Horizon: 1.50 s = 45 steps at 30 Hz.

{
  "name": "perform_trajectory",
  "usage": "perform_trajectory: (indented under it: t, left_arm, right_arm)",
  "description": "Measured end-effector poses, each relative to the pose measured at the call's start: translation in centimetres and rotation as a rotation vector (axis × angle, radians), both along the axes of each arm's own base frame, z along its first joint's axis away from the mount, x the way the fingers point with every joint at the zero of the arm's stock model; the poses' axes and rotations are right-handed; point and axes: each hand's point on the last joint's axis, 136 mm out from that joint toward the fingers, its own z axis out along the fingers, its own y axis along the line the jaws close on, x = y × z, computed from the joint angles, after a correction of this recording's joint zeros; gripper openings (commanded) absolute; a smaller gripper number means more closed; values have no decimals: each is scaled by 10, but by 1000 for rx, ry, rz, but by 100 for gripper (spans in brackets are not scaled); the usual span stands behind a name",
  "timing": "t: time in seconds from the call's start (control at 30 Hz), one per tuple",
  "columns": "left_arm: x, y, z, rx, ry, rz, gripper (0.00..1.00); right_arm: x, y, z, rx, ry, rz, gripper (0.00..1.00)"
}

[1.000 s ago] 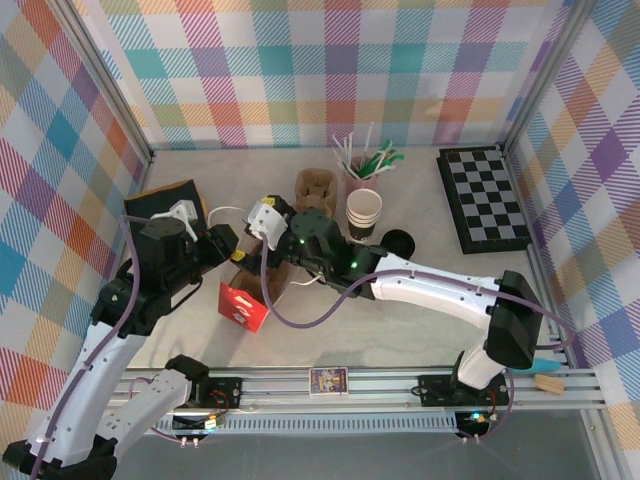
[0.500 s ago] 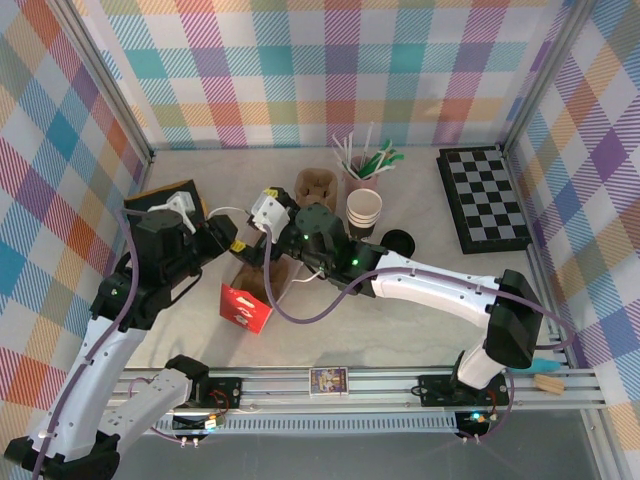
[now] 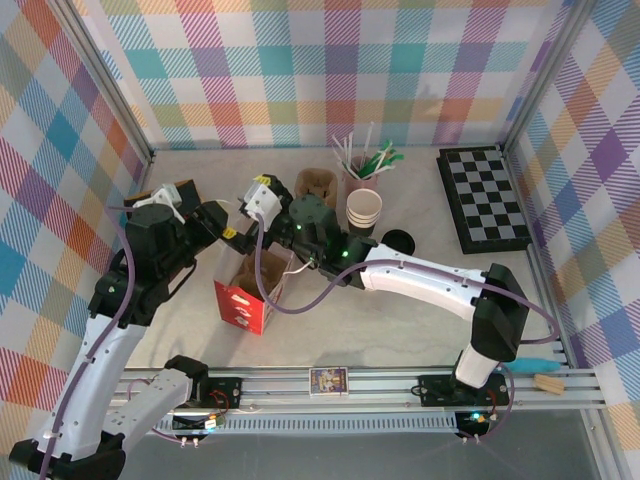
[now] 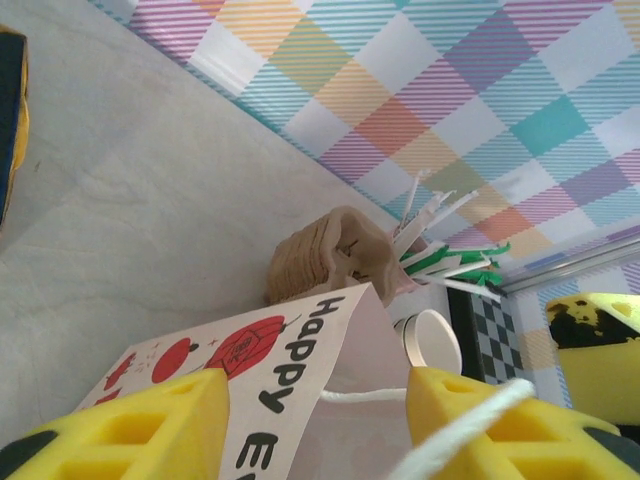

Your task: Pack the takeout coffee

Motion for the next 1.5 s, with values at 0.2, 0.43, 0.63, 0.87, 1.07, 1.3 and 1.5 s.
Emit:
perform_trajectory:
  t: [0.2, 0.43, 0.63, 0.87, 1.07, 1.3, 1.5]
  left_arm:
    - [-1, 3, 20, -9, -38, 10, 60]
    - [0, 4, 24, -17, -46, 14, 63]
    - [0, 6, 26, -28, -47, 15, 70]
    - [-3, 4, 49, -46, -68, -3, 80]
    - [-8, 3, 62, -49, -74, -14, 83]
    - [-11, 4, 64, -48, -56, -17, 84]
    - [-11, 4, 68, -68, -45, -36, 84]
  right_arm:
    - [-2, 1, 19, 40, -19, 10, 99]
    - [0, 0, 26, 53, -25, 8, 99]
    - [1, -1, 29, 66, -26, 9, 100]
    - [-3, -6, 51, 135, -59, 17, 100]
    - [-6, -9, 64, 172, -75, 21, 99]
    - [-3, -10, 64, 185, -59, 24, 99]
    - [0, -13, 65, 195, -44, 22, 99]
